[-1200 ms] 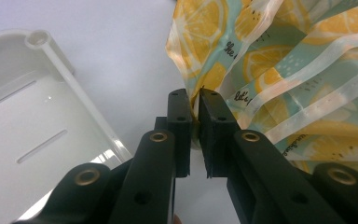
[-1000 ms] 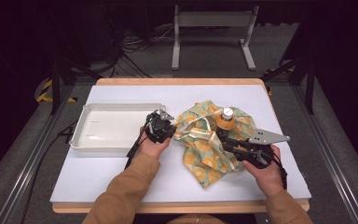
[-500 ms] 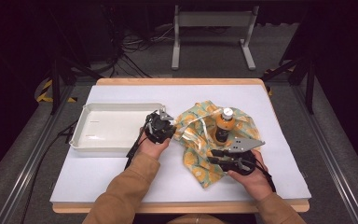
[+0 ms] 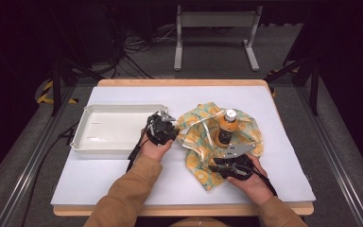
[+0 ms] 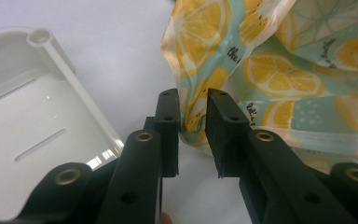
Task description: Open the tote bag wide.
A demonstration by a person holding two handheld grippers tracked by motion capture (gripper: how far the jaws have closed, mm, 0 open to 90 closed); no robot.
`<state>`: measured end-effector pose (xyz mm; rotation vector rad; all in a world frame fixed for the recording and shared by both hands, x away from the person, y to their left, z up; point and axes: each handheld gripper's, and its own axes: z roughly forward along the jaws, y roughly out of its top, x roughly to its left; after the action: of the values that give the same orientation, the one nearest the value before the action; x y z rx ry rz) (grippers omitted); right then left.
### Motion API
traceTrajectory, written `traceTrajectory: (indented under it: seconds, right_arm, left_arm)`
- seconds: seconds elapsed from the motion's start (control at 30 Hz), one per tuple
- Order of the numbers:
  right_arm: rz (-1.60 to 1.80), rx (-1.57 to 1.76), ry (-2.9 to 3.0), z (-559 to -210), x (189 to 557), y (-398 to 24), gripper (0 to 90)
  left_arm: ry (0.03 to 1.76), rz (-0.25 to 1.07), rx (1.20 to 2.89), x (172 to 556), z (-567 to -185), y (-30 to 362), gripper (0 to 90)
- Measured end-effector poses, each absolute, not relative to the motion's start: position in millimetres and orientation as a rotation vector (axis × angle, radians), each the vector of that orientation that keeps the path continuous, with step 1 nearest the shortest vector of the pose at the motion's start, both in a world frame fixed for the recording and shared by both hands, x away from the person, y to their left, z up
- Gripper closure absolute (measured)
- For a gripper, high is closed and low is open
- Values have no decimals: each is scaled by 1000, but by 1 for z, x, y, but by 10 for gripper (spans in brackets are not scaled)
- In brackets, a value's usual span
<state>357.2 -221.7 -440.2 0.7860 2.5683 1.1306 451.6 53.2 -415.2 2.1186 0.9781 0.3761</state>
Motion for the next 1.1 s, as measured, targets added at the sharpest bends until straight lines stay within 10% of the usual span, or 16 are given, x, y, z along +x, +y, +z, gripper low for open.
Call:
traceTrajectory:
  seconds: [0.37,1.1]
  right_arm:
    - [1230,775,2543,-432,356,-228,582]
    - [1459,826,2224,-385,334,-294,472]
  left_arm:
    - [935,350,1995,443,-396,59,413]
    - [728,292,1895,424,-358,42,384]
